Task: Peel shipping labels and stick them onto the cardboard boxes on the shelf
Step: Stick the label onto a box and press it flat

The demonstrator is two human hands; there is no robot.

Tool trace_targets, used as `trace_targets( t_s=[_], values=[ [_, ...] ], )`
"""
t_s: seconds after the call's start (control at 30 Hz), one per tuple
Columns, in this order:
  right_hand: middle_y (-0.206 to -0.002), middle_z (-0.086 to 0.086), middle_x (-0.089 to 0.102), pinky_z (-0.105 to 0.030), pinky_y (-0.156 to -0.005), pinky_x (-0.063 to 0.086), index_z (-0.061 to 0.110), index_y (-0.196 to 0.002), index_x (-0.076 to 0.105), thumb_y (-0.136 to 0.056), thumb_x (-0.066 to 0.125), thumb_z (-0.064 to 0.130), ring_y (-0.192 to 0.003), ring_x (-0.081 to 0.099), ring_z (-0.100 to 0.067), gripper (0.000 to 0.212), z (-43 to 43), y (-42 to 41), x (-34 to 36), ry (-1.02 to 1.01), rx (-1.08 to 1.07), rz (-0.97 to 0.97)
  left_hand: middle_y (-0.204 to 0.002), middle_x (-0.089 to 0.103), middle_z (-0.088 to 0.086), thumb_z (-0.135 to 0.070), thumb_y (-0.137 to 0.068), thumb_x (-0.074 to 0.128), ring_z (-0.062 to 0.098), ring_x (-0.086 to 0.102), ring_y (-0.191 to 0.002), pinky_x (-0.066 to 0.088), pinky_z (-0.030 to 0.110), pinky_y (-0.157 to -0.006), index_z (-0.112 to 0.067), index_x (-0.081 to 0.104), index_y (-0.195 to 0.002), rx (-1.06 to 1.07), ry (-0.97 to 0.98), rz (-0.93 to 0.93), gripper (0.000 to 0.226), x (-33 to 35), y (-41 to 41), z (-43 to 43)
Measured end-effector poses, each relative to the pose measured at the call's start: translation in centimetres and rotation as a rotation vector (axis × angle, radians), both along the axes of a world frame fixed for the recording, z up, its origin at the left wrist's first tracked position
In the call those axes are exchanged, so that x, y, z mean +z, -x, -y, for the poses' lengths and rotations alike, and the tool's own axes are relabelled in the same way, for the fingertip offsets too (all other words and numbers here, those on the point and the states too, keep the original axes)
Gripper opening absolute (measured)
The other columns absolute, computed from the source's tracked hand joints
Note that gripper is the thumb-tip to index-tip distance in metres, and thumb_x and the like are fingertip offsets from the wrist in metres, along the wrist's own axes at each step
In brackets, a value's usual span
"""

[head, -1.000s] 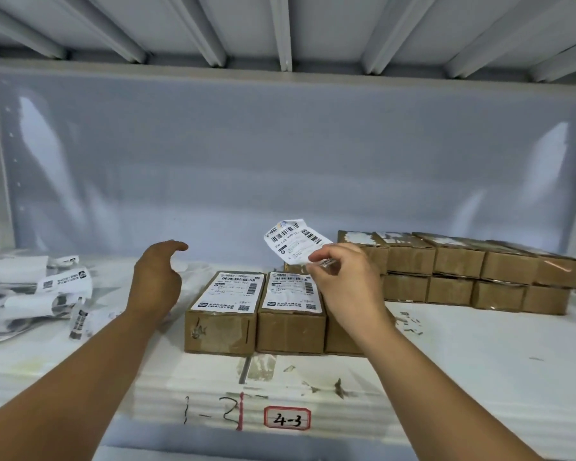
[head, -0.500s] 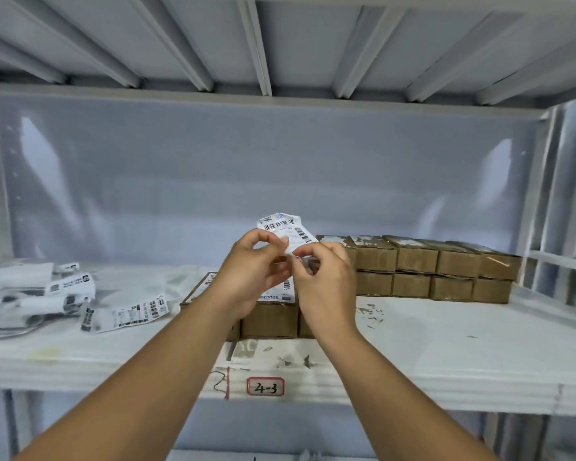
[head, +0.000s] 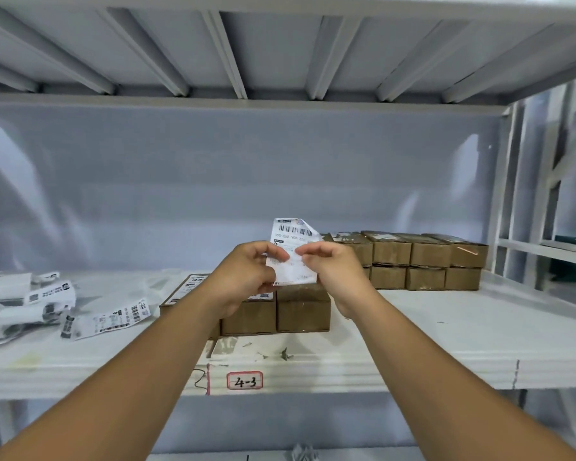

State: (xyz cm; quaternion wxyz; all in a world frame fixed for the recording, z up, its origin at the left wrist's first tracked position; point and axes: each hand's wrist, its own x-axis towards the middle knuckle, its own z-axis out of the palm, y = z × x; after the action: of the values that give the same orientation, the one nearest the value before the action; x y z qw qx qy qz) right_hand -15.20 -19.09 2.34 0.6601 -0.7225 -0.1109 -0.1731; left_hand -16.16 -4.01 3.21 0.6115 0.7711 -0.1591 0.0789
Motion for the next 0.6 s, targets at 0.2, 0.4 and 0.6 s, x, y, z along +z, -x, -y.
trace_targets(
  t_s=[0.2, 0.4, 0.6],
  values=[
    [-0.105, 0.006, 0.062, -0.018, -0.074, 0.044, 0.018, -0.108, 0.068, -0.092, 0.054, 0.000, -0.086, 0.057, -0.008, 0.028, 1.6, -3.1, -0.5, 0.083, -0.033, 0.028, -0.093, 0.062, 0.004, 0.002, -0.087, 0.060, 0.016, 0.063, -0.078, 0.057, 0.031, -0.081, -0.019, 0.062, -0.112, 0.005, -0.131, 0.057, 0.032, -0.3, -2.7, 1.1],
    [-0.112, 0.009, 0.060, -0.008, -0.074, 0.043, 0.017, -0.125, 0.061, -0.093, 0.053, 0.000, -0.090, 0.058, 0.001, 0.037, 2.5, -5.8, -2.1, 0.129, 0.030, 0.011, -0.119, 0.058, -0.006, -0.011, -0.088, 0.061, 0.014, 0.066, -0.086, 0.055, 0.027, -0.077, -0.024, 0.065, -0.116, 0.139, -0.325, 0.121, 0.031, -1.2, -5.7, 1.5],
    [-0.103, -0.001, 0.068, -0.015, -0.074, 0.052, 0.011, -0.128, 0.056, -0.088, 0.058, -0.007, -0.082, 0.066, -0.005, 0.044, 2.6, -7.6, -4.6, -0.033, 0.139, -0.073, -0.103, 0.063, -0.005, -0.015, -0.089, 0.060, 0.001, 0.051, -0.045, 0.040, 0.018, -0.050, -0.026, 0.054, -0.130, 0.132, -0.400, 0.118, 0.043, -2.5, -7.1, 1.2]
  ],
)
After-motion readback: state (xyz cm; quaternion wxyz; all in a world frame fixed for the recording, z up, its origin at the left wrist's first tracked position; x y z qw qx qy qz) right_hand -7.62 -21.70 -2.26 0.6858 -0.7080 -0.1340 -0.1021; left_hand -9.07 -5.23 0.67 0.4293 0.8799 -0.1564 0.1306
